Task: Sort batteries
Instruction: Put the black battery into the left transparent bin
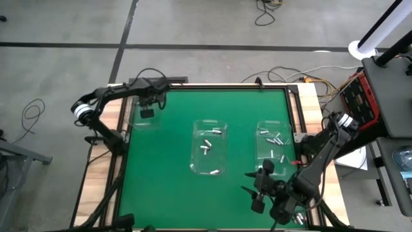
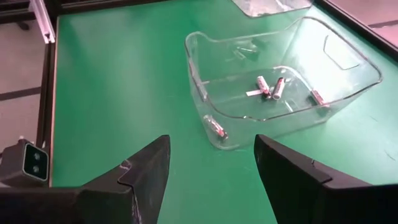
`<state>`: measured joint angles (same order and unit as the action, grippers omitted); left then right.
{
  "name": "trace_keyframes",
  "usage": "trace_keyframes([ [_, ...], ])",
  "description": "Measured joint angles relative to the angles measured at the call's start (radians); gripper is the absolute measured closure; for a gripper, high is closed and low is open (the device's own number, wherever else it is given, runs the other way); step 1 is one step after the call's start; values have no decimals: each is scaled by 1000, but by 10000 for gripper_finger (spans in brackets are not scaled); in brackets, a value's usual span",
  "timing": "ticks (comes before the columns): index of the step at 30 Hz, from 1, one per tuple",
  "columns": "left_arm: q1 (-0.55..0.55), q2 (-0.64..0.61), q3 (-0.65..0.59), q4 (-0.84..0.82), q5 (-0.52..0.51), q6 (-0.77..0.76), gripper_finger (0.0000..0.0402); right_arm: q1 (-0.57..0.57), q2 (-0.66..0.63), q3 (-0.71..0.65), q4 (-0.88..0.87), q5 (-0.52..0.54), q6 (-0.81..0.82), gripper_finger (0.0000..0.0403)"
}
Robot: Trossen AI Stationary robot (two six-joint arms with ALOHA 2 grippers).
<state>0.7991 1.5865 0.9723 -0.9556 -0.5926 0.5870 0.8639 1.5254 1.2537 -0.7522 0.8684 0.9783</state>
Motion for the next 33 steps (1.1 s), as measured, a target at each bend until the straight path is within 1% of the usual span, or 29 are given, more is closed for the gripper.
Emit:
trace_keyframes([
  [3,5,32,-6,7,15,16,392,0,16,0,2,-1,37,180],
  [6,12,64,-7,12,53,30,392,0,28,1,1,-1,67,183],
  [12,35,111,-6,39,131,57,392,0,35,22,1,-2,68,184],
  [15,45,119,-6,55,169,77,392,0,35,35,2,-2,61,184],
  [19,58,128,-5,73,195,94,389,0,35,42,0,-3,52,184],
  [23,60,130,-5,73,199,107,377,0,35,48,1,-2,40,184],
  [28,60,130,-5,70,200,111,381,0,35,48,1,-7,32,184],
  [30,61,130,-6,68,227,114,382,0,35,48,0,-11,32,184],
  [33,62,133,-15,75,297,121,380,0,35,48,0,-12,32,184],
])
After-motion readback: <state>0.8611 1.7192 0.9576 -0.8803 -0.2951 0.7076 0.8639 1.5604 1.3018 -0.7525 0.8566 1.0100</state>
